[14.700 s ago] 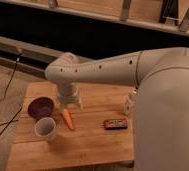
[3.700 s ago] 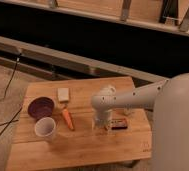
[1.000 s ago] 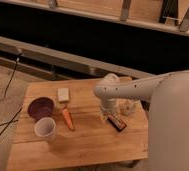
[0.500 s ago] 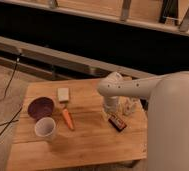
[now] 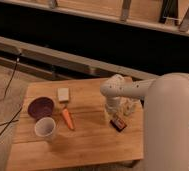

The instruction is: Place the eraser in the ceramic cup

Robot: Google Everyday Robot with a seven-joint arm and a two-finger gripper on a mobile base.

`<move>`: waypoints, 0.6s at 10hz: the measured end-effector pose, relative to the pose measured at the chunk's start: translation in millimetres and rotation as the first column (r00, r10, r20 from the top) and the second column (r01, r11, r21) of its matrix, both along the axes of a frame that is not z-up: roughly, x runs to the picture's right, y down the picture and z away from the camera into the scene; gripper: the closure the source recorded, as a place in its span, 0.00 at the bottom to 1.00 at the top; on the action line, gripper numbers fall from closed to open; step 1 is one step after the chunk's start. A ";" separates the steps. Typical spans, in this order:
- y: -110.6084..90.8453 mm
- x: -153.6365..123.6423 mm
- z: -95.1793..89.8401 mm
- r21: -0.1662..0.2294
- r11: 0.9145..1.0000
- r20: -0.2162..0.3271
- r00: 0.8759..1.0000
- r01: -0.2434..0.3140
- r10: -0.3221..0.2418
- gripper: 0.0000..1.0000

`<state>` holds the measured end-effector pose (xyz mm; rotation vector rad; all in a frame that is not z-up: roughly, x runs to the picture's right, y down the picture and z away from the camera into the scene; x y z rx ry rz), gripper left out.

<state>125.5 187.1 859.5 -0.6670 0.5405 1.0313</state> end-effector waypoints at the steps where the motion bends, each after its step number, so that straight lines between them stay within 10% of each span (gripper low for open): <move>1: 2.8 -0.2 2.2 -0.007 1.000 0.002 1.000 -0.003 0.003 0.35; 4: 8.4 0.7 7.8 -0.022 1.000 0.003 1.000 -0.022 0.022 0.39; 6: 9.0 1.5 9.2 -0.028 0.999 0.002 0.999 -0.043 0.043 0.61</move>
